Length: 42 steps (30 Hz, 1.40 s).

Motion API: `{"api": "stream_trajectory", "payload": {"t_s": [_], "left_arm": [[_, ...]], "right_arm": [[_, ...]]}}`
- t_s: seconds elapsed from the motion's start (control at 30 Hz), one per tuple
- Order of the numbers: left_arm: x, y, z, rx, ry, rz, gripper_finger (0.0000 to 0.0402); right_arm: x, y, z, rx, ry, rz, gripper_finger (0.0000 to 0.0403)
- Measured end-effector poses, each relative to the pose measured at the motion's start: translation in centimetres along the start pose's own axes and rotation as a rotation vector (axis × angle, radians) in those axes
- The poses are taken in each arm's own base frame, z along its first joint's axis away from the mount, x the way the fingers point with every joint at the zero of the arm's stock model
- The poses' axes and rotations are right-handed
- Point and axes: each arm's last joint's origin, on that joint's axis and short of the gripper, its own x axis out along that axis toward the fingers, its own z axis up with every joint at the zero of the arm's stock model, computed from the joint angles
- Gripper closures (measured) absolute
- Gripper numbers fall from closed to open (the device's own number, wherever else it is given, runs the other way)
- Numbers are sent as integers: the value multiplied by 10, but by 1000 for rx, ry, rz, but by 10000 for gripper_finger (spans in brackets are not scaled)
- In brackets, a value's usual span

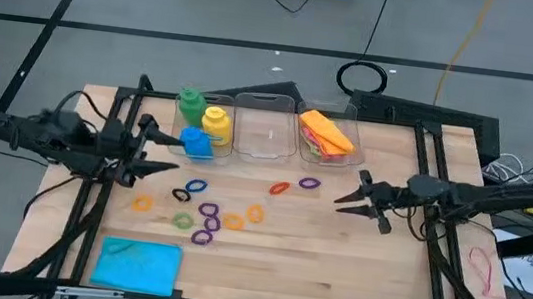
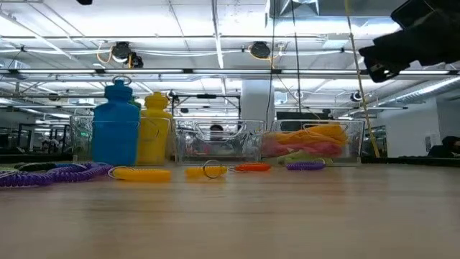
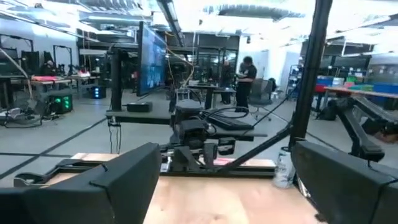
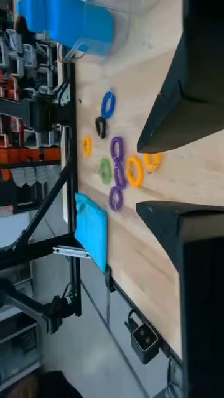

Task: Pick & Place Sports Items
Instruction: Fold the blue cloth

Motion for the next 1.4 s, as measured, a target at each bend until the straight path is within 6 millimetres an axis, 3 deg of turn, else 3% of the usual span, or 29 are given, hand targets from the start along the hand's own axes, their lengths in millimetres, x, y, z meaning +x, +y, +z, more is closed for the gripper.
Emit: {"api": "stream_trajectory", "payload": {"t_s": [0.13, 0.23, 0.4, 0.57, 0.7, 0.8, 1.0, 1.23, 1.4], "left_arm": [[6, -1, -4, 9, 19, -6, 108], [17, -5, -15, 54, 85, -62, 140], [48, -25, -39, 74, 253, -143, 268], [71, -53, -33, -29, 463, -209, 399], [84, -78, -36, -113, 666, -190, 381], [89, -100, -49, -154, 809, -181, 394], [92, -142, -112, -320, 1126, -46, 400], [87, -184, -181, -821, 1713, -41, 401], [74, -207, -210, -855, 1823, 77, 397]], "right_arm": [[-1, 0, -1, 4, 13, -2, 323], [-1, 0, -1, 5, 15, -2, 326], [-1, 0, -1, 30, 16, 7, 330], [-1, 2, -1, 28, 16, 50, 330], [-1, 2, 0, 11, 8, 52, 330], [-1, 2, 0, -2, 6, 52, 330], [-1, 2, 0, -35, 5, 53, 330], [-1, 2, 0, -43, 8, 54, 330], [-1, 3, -1, -23, 16, 108, 330]]}}
